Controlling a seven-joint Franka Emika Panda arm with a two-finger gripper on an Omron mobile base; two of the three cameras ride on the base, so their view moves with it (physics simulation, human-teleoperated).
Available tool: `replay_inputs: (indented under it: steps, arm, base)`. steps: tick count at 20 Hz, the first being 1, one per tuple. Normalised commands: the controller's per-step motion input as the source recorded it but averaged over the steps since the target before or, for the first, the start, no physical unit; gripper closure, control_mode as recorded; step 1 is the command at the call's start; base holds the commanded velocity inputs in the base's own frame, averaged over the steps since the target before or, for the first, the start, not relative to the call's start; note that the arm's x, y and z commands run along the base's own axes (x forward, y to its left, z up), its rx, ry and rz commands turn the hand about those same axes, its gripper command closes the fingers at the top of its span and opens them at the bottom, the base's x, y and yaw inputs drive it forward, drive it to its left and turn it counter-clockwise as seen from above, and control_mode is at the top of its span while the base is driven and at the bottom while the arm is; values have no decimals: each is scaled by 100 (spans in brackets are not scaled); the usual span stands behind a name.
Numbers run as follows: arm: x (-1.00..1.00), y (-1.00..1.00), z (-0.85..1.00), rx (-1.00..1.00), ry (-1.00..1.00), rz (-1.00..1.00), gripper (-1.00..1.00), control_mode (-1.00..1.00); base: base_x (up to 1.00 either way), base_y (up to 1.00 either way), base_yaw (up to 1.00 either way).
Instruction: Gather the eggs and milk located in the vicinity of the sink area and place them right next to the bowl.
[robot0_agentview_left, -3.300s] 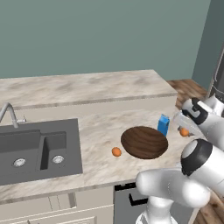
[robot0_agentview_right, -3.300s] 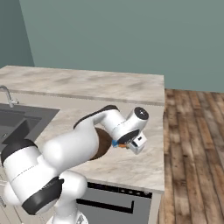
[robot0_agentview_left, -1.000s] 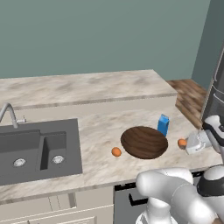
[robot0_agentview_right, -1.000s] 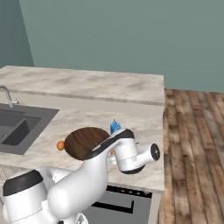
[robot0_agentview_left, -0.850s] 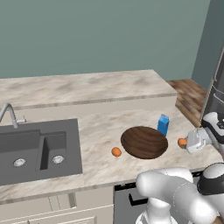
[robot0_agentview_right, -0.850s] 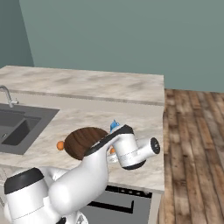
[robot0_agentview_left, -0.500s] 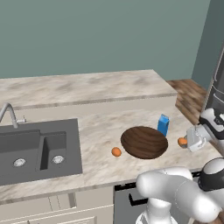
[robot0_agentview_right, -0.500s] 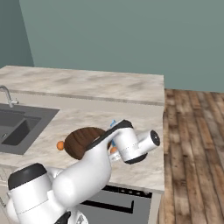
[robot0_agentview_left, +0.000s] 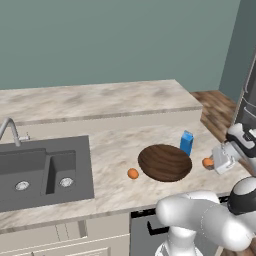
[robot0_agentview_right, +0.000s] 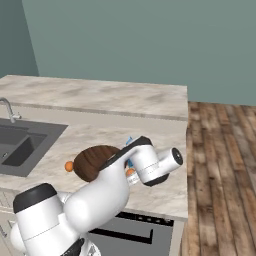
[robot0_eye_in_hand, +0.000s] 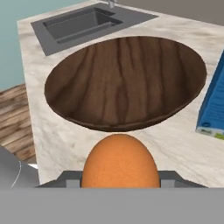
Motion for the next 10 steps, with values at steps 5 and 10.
replay_inputs:
  steps: [5,10]
  arm:
    - [1,13,-16,-5,0,0,100,-100]
    - [0,3,0,-5,3,0,100,-100]
  base:
    - [0,0,0]
    - [0,0,0]
